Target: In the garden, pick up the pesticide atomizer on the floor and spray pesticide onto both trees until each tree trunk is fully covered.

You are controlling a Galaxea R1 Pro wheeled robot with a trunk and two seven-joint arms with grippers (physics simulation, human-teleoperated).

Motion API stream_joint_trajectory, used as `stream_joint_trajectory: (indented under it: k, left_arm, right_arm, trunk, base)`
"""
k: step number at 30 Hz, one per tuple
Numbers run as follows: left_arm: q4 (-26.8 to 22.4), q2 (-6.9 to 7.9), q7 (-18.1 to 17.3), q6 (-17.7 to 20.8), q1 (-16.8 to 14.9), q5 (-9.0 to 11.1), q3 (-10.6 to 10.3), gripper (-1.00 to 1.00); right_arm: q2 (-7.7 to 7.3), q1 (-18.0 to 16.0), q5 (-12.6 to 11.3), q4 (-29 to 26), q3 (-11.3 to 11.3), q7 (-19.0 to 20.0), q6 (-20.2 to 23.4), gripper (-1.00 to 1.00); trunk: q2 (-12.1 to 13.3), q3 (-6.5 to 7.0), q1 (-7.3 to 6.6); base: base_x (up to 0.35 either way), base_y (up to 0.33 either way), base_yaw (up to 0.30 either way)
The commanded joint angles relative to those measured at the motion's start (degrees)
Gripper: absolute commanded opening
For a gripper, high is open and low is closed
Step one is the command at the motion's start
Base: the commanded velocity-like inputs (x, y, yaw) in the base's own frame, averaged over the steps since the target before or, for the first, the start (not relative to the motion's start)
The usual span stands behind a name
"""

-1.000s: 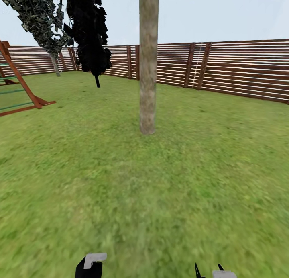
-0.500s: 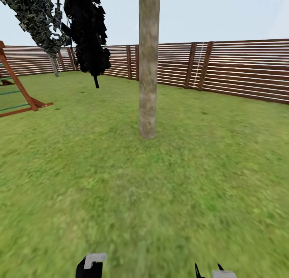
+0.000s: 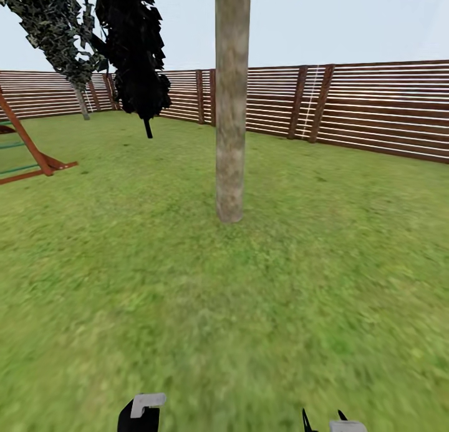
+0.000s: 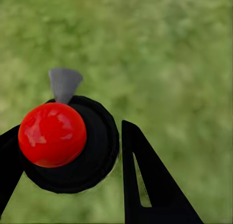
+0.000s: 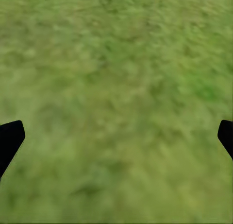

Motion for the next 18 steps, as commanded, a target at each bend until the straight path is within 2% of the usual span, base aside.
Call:
stream_joint_trajectory:
  k: [1,18]
  left_arm:
    - [0.0,-0.05,0.2,-0.2,0.0,-0.6,0.3,-1.0]
    - [0.0,-0.05,0.2,-0.2,0.0,-0.6,0.3,-1.0]
  right_arm:
    - [0.03,0.0,0.5,0.0,-0.5,0.0,-0.2,1.0]
    - [0.03,0.0,0.5,0.1,-0.5,0.0,-0.2,1.0]
  trunk:
    - [0.0,-0.05,0.03]
    - [0.0,-0.05,0.03]
  base:
    - [0.342,0.0,0.0]
    - [0.342,0.0,0.0]
